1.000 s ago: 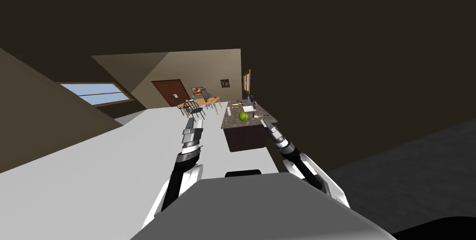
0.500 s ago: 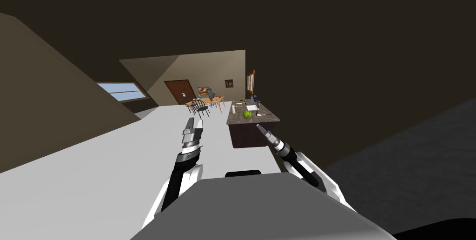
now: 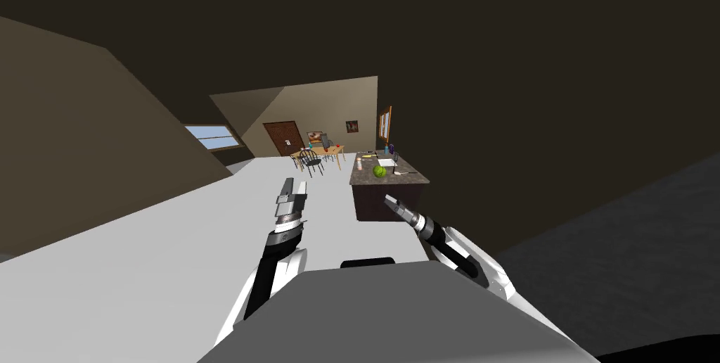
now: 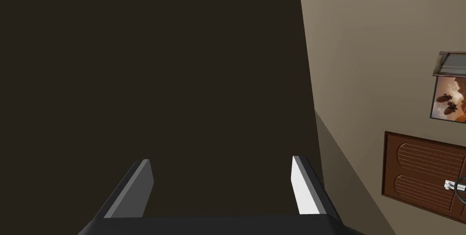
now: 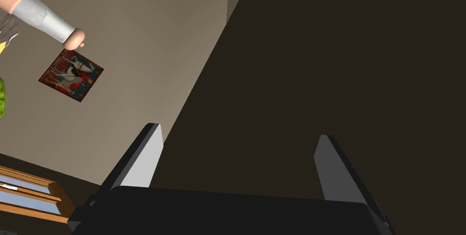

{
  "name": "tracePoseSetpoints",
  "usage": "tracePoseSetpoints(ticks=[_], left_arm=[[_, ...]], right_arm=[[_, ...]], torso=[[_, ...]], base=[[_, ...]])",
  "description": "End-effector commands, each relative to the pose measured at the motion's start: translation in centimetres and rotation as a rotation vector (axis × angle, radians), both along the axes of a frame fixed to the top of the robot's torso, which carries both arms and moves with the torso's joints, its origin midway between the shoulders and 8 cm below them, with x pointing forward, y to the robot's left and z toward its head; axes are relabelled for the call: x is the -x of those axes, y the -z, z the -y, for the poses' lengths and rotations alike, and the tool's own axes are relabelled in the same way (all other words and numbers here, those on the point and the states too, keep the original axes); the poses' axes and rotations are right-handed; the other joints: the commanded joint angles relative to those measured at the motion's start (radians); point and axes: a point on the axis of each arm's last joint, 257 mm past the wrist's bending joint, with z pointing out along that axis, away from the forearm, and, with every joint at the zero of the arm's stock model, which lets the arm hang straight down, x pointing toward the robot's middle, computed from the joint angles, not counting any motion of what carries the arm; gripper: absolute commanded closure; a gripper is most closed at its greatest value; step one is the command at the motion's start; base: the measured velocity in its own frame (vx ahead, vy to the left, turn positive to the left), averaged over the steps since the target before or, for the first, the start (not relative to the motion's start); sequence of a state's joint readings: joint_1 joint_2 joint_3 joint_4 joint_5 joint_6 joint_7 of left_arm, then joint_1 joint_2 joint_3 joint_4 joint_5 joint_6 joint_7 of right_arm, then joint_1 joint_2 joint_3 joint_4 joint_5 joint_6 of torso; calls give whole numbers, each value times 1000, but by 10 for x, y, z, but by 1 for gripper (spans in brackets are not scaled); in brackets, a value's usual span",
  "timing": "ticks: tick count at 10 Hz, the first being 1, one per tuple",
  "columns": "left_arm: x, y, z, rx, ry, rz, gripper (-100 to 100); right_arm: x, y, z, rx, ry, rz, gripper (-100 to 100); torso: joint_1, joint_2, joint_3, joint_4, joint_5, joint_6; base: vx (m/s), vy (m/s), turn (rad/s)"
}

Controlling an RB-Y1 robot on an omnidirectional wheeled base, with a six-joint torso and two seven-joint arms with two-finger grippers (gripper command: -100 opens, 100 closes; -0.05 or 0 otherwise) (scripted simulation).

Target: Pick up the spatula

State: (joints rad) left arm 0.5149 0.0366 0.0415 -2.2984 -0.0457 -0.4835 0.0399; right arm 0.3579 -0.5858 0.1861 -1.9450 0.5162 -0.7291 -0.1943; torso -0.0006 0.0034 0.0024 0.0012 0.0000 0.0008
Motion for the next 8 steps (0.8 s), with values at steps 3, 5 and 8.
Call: tracePoseSetpoints(ticks=[3,5,8], left_arm=[[0,0,0,0,0,0,0],[0,0,0,0,0,0,0],[0,0,0,0,0,0,0]], right_arm=[[4,51,-1,179,-87,-30,-100],[8,75,2,274,-129,-38,-100],[10,112,19,402,-162,-69,-100]], torso=[[1,0,0,0,0,0],[1,0,0,0,0,0],[-1,-1,-1,0,0,0]], base=[[-61,56,184],[-47,60,159],[-31,35,97]])
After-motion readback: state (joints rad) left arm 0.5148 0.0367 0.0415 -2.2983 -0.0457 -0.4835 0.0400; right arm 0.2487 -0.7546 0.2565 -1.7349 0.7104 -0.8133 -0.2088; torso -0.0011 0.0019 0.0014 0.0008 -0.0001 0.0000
